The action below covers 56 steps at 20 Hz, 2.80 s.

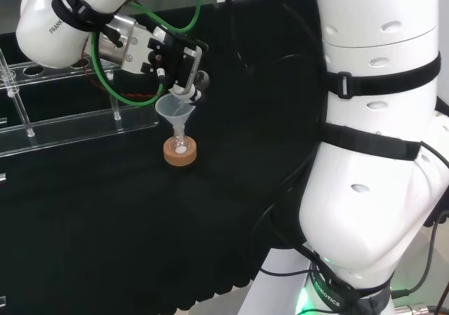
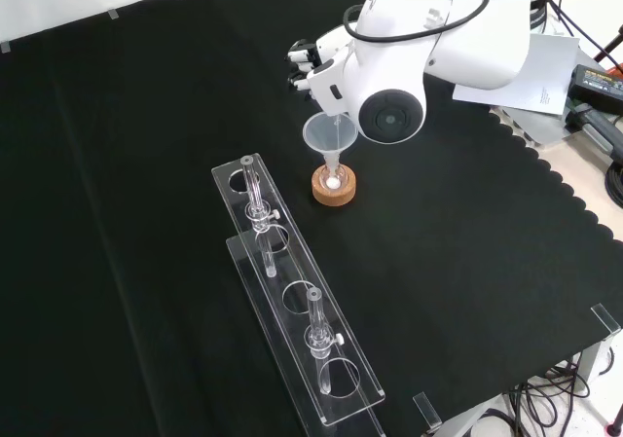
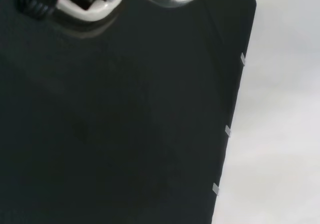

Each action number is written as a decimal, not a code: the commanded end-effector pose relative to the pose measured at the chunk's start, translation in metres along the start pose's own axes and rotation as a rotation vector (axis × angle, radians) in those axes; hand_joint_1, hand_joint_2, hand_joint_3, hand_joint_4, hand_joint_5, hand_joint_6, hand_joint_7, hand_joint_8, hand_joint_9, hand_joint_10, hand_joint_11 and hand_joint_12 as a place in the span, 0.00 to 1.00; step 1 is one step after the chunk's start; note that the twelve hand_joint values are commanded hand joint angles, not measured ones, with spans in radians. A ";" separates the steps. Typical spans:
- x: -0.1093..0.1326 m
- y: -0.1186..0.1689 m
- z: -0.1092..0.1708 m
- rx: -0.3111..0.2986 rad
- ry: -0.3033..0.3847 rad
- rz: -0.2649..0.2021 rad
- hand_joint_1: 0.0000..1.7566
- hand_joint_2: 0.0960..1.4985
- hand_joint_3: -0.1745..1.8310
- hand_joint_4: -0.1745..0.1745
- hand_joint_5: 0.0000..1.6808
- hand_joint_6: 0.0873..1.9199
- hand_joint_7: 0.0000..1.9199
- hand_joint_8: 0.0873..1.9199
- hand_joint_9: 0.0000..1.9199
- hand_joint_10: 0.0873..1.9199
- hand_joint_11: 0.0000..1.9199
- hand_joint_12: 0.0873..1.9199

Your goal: Pour all the NaCl from the weighing funnel into the round-bottom flask.

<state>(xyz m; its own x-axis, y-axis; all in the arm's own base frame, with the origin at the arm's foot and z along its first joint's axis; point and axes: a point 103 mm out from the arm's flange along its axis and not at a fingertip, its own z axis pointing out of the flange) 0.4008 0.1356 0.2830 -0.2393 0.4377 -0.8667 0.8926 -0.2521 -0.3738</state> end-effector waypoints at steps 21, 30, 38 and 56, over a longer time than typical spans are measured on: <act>-0.001 -0.006 -0.012 0.002 -0.085 0.027 0.63 0.42 0.41 1.00 0.73 0.36 0.33 0.30 0.52 0.09 0.46 0.50; 0.003 -0.008 -0.018 -0.006 -0.125 0.036 0.63 0.41 0.41 1.00 0.73 0.36 0.33 0.30 0.52 0.09 0.46 0.50; 0.006 -0.008 -0.019 -0.006 -0.135 0.032 0.63 0.41 0.41 1.00 0.73 0.36 0.33 0.31 0.52 0.09 0.46 0.50; -0.012 -0.009 -0.002 -0.078 0.114 -0.001 0.63 0.41 0.41 1.00 0.74 0.36 0.33 0.31 0.52 0.09 0.46 0.49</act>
<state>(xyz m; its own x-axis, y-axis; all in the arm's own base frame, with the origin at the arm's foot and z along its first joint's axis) 0.3984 0.1441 0.2985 -0.2149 0.4554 -0.8640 0.9174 -0.2093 -0.3385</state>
